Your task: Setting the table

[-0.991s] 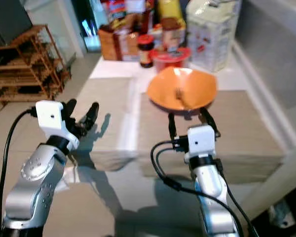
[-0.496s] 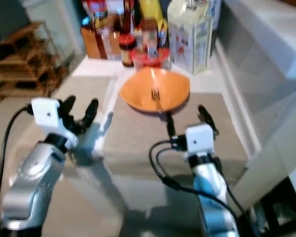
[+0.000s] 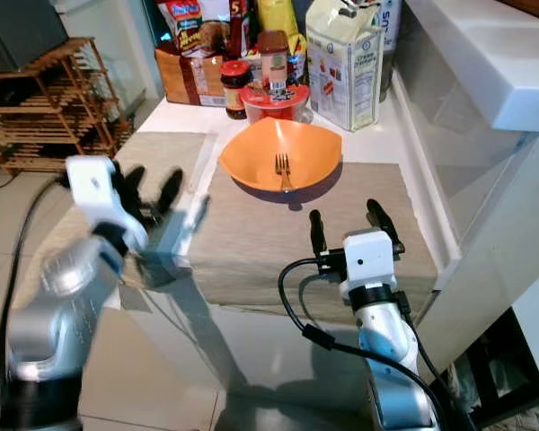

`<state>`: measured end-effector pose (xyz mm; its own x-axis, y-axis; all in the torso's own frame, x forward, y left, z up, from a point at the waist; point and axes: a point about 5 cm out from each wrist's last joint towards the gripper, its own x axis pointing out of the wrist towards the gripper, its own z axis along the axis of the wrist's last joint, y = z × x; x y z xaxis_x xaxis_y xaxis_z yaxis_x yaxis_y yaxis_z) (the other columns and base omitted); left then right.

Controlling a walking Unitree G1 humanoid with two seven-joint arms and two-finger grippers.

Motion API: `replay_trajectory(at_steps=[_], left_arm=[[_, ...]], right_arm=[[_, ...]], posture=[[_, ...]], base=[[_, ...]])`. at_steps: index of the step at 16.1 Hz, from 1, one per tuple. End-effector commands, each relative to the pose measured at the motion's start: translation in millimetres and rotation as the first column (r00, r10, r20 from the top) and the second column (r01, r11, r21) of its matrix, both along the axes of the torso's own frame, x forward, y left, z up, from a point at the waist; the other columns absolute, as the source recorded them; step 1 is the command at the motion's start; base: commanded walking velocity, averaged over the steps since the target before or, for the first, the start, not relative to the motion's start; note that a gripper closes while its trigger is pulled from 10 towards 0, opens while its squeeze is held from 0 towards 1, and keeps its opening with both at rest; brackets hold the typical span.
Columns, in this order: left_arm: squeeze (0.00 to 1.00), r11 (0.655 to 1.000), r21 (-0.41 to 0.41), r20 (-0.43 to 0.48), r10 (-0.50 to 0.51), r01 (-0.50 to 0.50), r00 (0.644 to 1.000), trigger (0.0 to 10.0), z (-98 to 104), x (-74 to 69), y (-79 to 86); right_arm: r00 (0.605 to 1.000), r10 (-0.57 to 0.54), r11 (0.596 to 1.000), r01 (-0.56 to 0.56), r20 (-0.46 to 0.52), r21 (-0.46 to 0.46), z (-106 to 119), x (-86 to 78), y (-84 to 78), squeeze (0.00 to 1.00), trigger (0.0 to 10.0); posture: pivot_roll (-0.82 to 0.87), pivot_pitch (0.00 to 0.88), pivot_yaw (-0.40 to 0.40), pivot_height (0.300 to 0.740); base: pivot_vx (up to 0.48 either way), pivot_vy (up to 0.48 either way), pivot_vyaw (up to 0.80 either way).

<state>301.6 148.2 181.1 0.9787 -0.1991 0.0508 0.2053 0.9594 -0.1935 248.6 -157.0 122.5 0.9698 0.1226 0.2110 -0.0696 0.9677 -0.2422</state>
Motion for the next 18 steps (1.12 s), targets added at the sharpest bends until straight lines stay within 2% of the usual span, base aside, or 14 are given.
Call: replay_trajectory(at_steps=[1,2,3,5,7,10,12,14,18], left_arm=[[0.0,0.996,-0.088,-0.068,-0.032,0.026,0.997,10.0,1,8.6,-1.6],[0.0,0.99,-0.129,-0.09,-0.063,0.051,0.994,10.0,2,12.1,-6.9],[0.0,0.989,-0.136,-0.092,-0.072,0.059,0.993,10.0,3,13.0,-8.8],[0.0,0.973,-0.201,-0.102,-0.134,0.112,0.986,10.0,11,17.7,-23.1],[0.0,0.951,-0.274,-0.132,-0.185,0.143,0.974,10.0,15,19.8,-33.7],[0.0,0.9,-0.416,-0.228,-0.239,0.127,0.944,10.0,15,24.0,-42.5],[0.0,0.902,-0.413,-0.244,-0.243,0.126,0.939,10.0,14,25.0,-43.0],[0.0,0.925,-0.36,-0.286,-0.232,0.121,0.93,10.0,9,23.6,-42.8],[0.0,0.926,-0.355,-0.336,-0.255,0.129,0.907,10.0,4,21.9,-47.3]], right_arm=[[1.0,0.001,1.0,-0.001,-0.022,0.005,-2,0.0,1.4,0.0,10.0],[1.0,0.001,1.0,-0.001,-0.02,0.006,-2,-0.1,1.7,0.0,10.0],[1.0,0.001,1.0,-0.001,-0.02,0.006,-2,-0.3,2.0,0.0,10.0],[1.0,-0.003,1.0,0.003,-0.018,0.004,-1,-0.8,2.1,0.0,10.0],[1.0,-0.007,1.0,0.007,-0.02,0.004,-1,-1.1,2.0,0.0,10.0],[1.0,-0.013,1.0,0.013,-0.024,0.005,-2,-2.0,0.9,0.0,10.0],[1.0,-0.013,1.0,0.013,-0.026,0.006,-2,-2.4,0.7,0.0,10.0],[1.0,-0.01,1.0,0.01,-0.029,0.006,-3,-3.6,1.1,0.0,10.0],[1.0,-0.01,1.0,0.01,-0.029,0.008,-4,-6.7,2.8,0.0,10.0]], posture=[[-0.16,0.0,0.113,0.722],[-0.16,0.0,0.115,0.722],[-0.17,0.0,0.116,0.722],[-0.18,0.0,0.119,0.722],[-0.18,0.0,0.123,0.722],[-0.18,0.0,0.126,0.722],[-0.18,0.0,0.127,0.722],[-0.18,0.0,0.13,0.722],[-0.19,0.0,0.137,0.722]], base=[[0.0,0.0,0.0],[0.0,0.0,0.0],[0.0,0.0,0.0],[0.0,0.0,0.0],[0.0,0.0,0.0],[0.0,0.0,0.0],[0.0,0.0,0.0],[0.0,0.0,0.0],[0.0,0.0,0.0]])
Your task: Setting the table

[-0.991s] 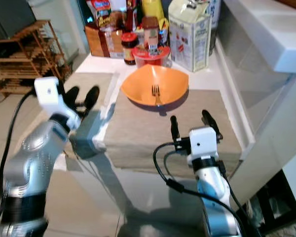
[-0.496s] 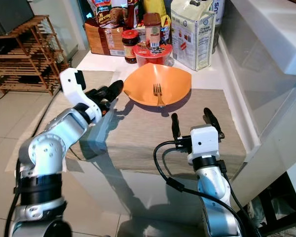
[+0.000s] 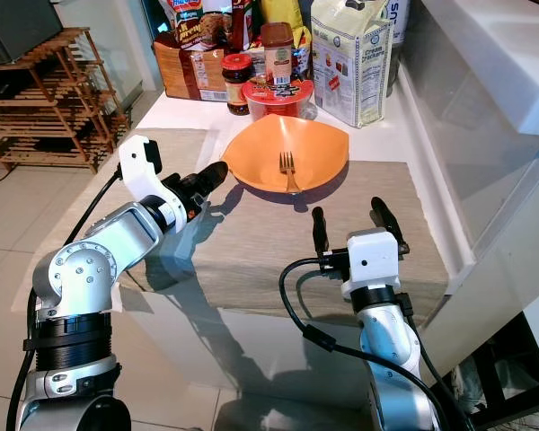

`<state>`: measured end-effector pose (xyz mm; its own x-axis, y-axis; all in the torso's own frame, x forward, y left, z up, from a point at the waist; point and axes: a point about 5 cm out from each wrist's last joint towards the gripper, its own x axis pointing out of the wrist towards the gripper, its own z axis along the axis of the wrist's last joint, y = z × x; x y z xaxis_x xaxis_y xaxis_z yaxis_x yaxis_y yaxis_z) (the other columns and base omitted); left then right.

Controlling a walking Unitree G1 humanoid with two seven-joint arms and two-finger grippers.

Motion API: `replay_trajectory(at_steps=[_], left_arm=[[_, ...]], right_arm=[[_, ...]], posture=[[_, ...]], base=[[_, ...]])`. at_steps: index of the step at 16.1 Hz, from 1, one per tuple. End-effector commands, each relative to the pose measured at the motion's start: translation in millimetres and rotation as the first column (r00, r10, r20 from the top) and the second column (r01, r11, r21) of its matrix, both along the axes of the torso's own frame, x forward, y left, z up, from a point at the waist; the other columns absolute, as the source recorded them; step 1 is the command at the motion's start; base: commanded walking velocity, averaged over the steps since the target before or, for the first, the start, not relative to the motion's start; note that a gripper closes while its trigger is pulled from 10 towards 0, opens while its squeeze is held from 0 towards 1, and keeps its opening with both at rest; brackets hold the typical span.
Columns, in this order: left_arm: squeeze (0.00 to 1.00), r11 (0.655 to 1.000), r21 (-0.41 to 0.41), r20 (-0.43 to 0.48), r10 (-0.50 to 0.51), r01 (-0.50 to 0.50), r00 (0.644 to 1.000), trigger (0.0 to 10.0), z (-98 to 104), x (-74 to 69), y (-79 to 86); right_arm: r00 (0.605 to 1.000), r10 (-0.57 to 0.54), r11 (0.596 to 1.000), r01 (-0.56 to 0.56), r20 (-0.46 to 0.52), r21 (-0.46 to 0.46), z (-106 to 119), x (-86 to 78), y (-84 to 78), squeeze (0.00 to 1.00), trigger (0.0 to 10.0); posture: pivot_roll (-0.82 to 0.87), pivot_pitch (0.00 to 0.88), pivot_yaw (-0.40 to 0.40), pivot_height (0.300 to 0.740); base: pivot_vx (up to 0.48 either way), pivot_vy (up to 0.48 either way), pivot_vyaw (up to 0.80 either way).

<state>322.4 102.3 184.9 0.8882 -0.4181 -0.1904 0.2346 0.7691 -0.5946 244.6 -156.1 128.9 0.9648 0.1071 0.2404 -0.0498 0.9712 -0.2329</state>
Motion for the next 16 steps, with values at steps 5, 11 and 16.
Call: replay_trajectory(at_steps=[5,11,16], left_arm=[[0.0,0.999,0.006,-0.011,-0.034,0.034,0.999,10.0,4,3.2,-8.3],[0.0,0.998,-0.004,0.01,-0.061,0.061,0.998,10.0,12,3.0,-16.9],[0.0,0.994,0.019,0.001,-0.107,0.107,0.994,10.0,8,8.8,-30.9]], right_arm=[[0.998,-0.002,1.0,0.002,-0.056,-0.003,-9,-5.5,1.7,0.0,10.0],[0.998,-0.011,1.0,0.011,-0.064,-0.004,-8,-7.0,0.3,0.0,10.0],[0.998,-0.01,1.0,0.01,-0.066,-0.002,-8,-6.6,1.3,0.0,10.0]], posture=[[-0.2,0.0,0.144,0.722],[-0.21,0.0,0.143,0.722],[-0.21,0.0,0.15,0.722]], base=[[0.0,0.0,0.0],[0.0,0.0,0.0],[0.0,0.0,0.0]])
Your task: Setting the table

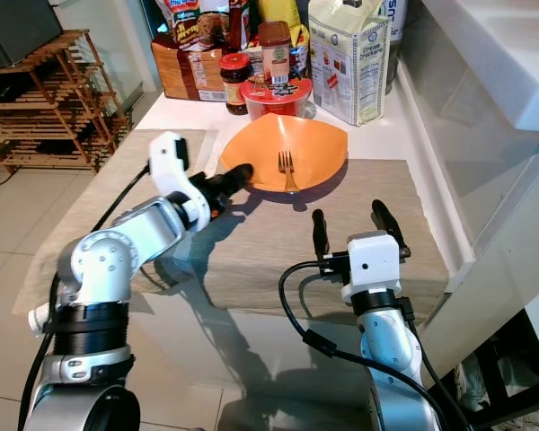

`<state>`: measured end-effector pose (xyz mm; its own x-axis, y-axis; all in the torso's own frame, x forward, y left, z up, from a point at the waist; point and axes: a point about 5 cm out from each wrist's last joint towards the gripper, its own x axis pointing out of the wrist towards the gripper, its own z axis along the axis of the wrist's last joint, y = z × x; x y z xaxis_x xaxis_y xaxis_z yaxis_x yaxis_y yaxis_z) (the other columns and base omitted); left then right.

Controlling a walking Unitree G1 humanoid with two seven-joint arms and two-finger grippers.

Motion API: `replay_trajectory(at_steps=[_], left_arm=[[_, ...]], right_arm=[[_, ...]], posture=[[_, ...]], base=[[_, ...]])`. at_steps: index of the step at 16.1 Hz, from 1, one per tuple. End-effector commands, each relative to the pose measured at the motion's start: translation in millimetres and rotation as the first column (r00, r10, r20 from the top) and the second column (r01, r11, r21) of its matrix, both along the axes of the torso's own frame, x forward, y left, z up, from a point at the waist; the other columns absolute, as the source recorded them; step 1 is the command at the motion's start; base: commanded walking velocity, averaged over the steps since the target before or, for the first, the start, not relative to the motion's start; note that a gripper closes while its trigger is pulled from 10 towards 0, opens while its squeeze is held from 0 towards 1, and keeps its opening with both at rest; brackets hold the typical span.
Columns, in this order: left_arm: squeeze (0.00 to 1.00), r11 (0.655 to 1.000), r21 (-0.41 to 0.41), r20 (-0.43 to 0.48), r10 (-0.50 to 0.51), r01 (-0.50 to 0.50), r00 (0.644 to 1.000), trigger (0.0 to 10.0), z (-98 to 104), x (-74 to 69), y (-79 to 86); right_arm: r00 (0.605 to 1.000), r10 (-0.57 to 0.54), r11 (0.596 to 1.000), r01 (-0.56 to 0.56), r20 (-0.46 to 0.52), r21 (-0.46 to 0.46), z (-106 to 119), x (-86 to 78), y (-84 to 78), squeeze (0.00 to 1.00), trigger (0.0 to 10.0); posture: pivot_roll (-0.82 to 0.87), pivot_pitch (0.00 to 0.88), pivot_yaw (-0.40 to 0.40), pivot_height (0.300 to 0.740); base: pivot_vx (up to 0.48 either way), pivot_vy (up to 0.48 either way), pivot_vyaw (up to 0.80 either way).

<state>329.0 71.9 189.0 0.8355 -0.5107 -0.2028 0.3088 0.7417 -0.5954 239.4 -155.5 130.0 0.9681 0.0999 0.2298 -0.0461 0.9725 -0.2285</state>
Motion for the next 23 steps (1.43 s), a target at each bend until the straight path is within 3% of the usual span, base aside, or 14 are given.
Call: replay_trajectory(at_steps=[1,7,8,15,23], left_arm=[[0.0,1.0,0.016,0.015,-0.005,0.005,1.0,10.0,3,3.1,-2.9],[0.0,1.0,0.01,-0.018,-0.019,0.019,1.0,10.0,-3,7.2,-9.2],[0.0,1.0,0.016,-0.031,-0.003,0.003,1.0,0.0,-5,8.7,-8.4],[0.0,0.999,0.034,-0.116,0.01,-0.006,0.993,0.0,-8,11.1,-1.6],[0.0,0.996,0.063,-0.012,0.057,-0.056,0.998,0.0,19,14.7,18.6]], right_arm=[[0.998,-0.005,1.0,0.005,-0.056,-0.006,-9,-1.8,0.8,0.0,10.0],[0.998,-0.014,1.0,0.013,-0.061,-0.013,-10,-4.6,-2.4,0.0,10.0],[0.998,-0.014,1.0,0.013,-0.062,-0.015,-11,-5.2,-2.8,0.0,10.0],[0.997,-0.01,1.0,0.009,-0.074,-0.018,-12,-6.1,-3.3,0.0,10.0],[0.996,0.0,1.0,-0.002,-0.084,-0.022,-13,-4.2,-2.4,0.0,10.0]], posture=[[-0.22,0.0,0.152,0.722],[-0.24,0.0,0.153,0.722],[-0.24,0.0,0.153,0.722],[-0.23,0.0,0.148,0.722],[-0.22,0.0,0.137,0.722]], base=[[0.0,0.0,0.0],[0.0,0.0,0.0],[0.0,0.0,0.0],[0.0,0.0,0.0],[0.0,0.0,0.0]])
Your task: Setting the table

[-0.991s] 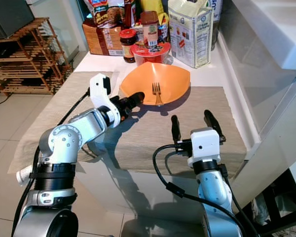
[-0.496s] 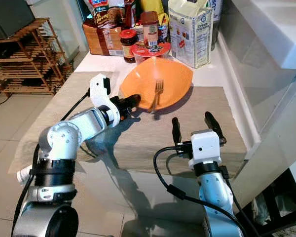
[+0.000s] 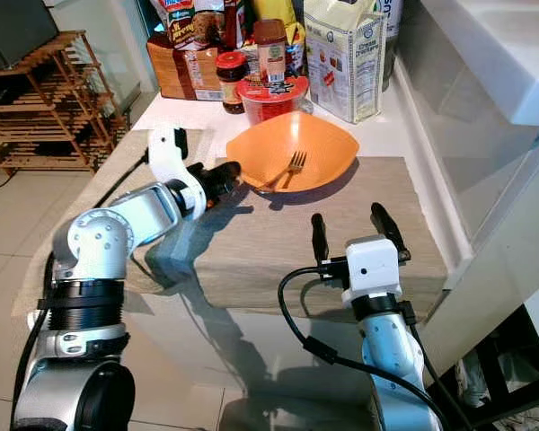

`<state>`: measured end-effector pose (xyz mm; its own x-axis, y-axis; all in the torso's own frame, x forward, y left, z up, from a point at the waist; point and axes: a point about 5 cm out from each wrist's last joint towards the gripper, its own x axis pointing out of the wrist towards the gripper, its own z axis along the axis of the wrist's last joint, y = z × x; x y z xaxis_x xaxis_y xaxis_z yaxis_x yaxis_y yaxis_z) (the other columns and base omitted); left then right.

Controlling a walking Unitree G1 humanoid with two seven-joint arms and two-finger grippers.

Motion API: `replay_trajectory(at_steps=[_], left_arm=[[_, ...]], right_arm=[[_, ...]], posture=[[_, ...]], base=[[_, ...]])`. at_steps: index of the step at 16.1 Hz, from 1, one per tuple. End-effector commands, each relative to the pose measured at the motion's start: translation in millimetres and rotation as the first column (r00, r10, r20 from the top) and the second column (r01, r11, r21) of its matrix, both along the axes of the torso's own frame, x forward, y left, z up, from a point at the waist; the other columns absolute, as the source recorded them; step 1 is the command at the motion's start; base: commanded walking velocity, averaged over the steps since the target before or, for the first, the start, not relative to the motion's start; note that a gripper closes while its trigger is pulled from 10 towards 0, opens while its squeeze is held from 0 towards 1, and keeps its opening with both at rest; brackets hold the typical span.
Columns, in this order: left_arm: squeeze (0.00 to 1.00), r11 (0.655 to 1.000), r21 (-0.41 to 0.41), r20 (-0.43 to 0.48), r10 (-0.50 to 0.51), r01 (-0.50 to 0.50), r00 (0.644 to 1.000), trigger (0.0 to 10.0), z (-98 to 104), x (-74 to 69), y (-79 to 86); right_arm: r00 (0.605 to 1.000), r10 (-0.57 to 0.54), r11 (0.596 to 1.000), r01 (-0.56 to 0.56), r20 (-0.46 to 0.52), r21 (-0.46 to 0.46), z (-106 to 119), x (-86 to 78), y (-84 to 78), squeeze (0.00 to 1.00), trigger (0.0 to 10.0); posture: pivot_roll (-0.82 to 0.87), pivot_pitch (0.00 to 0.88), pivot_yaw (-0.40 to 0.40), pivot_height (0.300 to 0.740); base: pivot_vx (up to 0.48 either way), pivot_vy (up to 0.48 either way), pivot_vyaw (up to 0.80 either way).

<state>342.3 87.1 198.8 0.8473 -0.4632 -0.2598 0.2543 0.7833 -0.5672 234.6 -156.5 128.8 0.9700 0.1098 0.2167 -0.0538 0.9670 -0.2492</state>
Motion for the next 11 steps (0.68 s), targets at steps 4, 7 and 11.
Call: replay_trajectory(at_steps=[4,7,11], left_arm=[[0.0,0.999,0.042,0.091,0.006,-0.01,0.996,0.0,26,3.9,10.6],[0.0,0.993,0.118,0.164,-0.023,0.003,0.986,10.0,31,1.9,7.1],[1.0,0.928,0.367,0.452,-0.235,0.06,0.86,10.0,43,-19.4,-16.1]], right_arm=[[0.997,0.001,1.0,-0.002,-0.075,-0.005,-13,2.0,-1.1,0.0,10.0],[0.997,0.005,1.0,-0.005,-0.075,-0.004,-13,2.2,-0.1,0.0,10.0],[0.997,0.005,1.0,-0.005,-0.079,-0.003,-14,0.8,0.1,0.0,10.0]], posture=[[-0.21,0.0,0.131,0.722],[-0.21,0.0,0.132,0.722],[-0.21,0.0,0.129,0.722]], base=[[0.0,0.0,0.0],[0.0,0.0,0.0],[0.0,0.0,0.0]])
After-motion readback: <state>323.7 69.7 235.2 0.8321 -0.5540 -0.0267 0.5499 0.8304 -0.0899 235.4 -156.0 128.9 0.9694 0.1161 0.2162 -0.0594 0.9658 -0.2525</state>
